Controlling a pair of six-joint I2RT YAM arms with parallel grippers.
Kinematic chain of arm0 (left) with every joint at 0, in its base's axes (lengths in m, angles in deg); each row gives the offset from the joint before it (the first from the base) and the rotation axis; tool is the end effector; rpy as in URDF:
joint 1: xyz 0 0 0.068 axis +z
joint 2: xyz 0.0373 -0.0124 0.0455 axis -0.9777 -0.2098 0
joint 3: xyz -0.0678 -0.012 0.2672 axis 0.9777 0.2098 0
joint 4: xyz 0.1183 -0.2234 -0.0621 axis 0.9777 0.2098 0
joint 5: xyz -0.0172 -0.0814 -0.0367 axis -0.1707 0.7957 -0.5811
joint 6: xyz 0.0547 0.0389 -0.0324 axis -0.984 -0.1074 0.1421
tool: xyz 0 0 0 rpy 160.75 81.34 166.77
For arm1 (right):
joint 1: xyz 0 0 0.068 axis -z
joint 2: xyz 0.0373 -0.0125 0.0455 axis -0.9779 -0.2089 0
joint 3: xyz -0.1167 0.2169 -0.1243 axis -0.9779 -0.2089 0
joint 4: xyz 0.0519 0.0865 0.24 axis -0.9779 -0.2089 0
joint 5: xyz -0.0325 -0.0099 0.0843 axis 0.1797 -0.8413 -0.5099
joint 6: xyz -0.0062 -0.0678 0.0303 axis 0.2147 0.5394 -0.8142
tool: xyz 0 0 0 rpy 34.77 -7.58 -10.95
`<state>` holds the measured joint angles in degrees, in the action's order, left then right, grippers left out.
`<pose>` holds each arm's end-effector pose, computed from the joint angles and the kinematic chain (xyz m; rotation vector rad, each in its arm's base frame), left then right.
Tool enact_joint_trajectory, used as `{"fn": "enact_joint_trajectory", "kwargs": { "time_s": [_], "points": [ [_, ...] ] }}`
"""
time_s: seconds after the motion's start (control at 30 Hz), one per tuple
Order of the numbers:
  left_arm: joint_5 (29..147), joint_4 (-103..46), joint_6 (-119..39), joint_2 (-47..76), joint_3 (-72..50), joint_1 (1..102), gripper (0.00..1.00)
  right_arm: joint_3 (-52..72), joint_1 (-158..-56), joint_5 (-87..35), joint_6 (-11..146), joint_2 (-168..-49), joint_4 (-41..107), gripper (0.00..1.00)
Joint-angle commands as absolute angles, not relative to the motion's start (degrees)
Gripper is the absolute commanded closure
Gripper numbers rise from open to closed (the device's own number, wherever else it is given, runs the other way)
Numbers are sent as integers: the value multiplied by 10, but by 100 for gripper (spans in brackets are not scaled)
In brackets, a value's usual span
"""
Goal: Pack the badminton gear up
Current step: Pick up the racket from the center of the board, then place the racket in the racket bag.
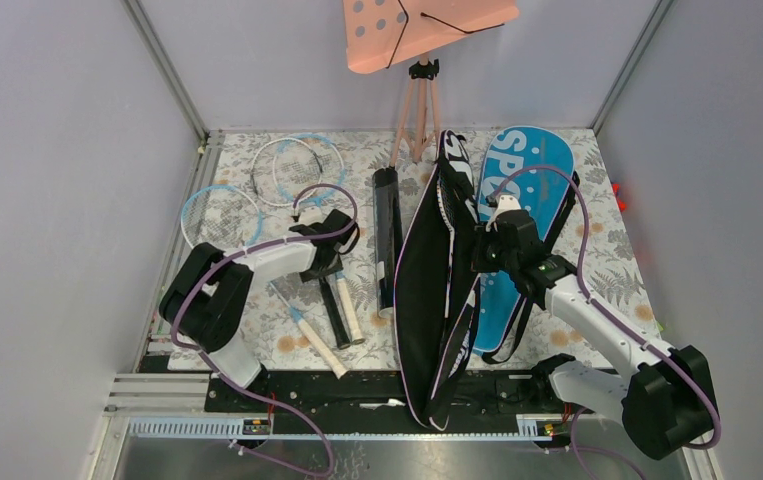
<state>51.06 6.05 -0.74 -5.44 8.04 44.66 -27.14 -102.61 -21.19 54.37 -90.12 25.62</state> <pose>0.2679 -0.1394 0.1388 -0.4802 2.5477 0.2543 0.2341 0.1103 0.2330 -0.1096 2.1733 0.4991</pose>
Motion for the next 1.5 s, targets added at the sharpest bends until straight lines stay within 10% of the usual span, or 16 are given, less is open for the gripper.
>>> {"fn": "enact_joint_trajectory", "kwargs": {
  "time_s": [0.0, 0.37, 0.53, 0.93, 1.47],
  "points": [
    [537, 6, -11, -38, 101, 467, 43, -253, -1028, -193, 545, -911, 265, 100],
    [654, -49, -5, -95, 115, 492, 54, -254, -1028, -197, 544, -908, 268, 100],
    [650, -52, -1, -101, 130, 492, 100, -256, -1028, -198, 545, -909, 271, 100],
    [363, 159, -27, 45, 28, 406, 100, -241, -1028, -179, 547, -921, 268, 100],
    [271, 414, 86, 196, -8, 137, 100, -165, -1028, -124, 540, -999, 247, 100]
  ]
}}
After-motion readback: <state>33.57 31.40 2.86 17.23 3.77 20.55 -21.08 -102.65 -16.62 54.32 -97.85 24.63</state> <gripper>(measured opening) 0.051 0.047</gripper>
